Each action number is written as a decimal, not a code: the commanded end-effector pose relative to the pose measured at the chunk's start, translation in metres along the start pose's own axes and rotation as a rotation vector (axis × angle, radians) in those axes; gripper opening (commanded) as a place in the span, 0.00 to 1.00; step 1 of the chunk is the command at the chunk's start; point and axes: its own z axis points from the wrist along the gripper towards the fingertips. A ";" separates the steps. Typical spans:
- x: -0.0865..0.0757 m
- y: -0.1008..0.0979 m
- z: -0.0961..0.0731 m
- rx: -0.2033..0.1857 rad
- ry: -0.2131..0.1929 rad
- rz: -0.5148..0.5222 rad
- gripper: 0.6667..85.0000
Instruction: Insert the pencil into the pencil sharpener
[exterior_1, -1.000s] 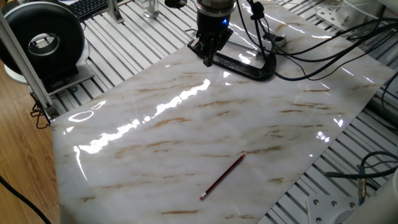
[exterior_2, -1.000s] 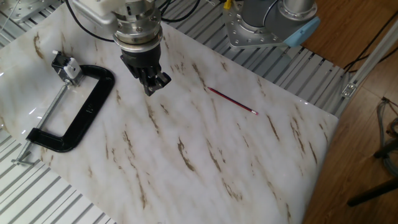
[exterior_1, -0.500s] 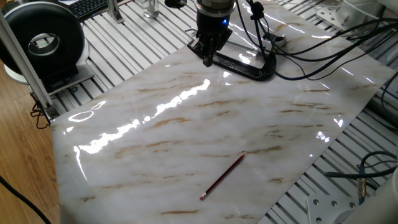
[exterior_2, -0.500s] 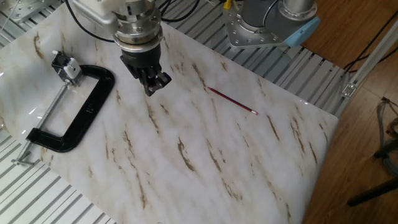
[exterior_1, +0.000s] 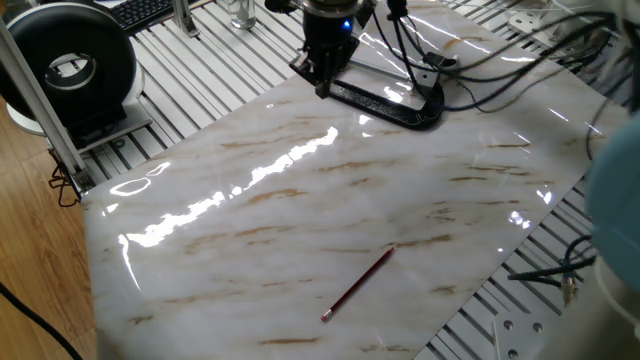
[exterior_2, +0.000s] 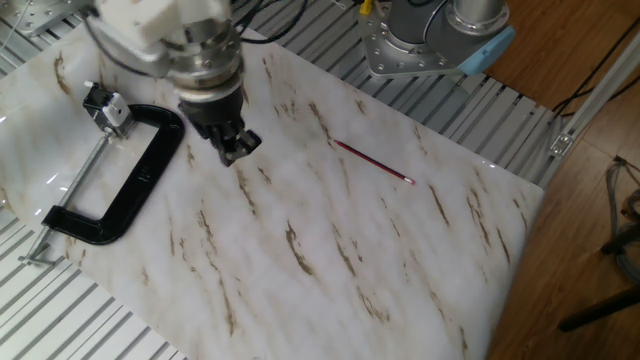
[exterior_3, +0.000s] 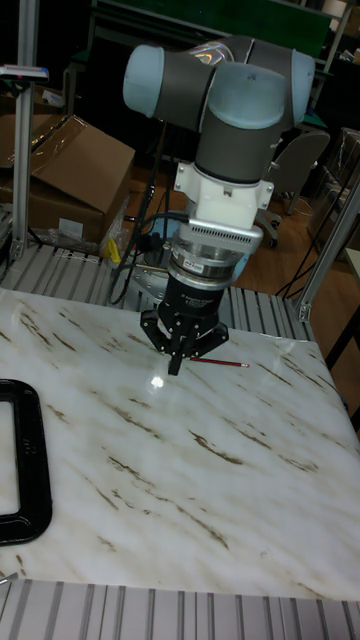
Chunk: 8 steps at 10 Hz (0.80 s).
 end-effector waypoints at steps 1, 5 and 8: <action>-0.002 0.010 -0.001 -0.025 0.023 -0.002 0.00; 0.051 0.039 0.000 -0.055 -0.034 0.069 0.00; 0.078 0.043 0.001 -0.043 -0.045 0.075 0.00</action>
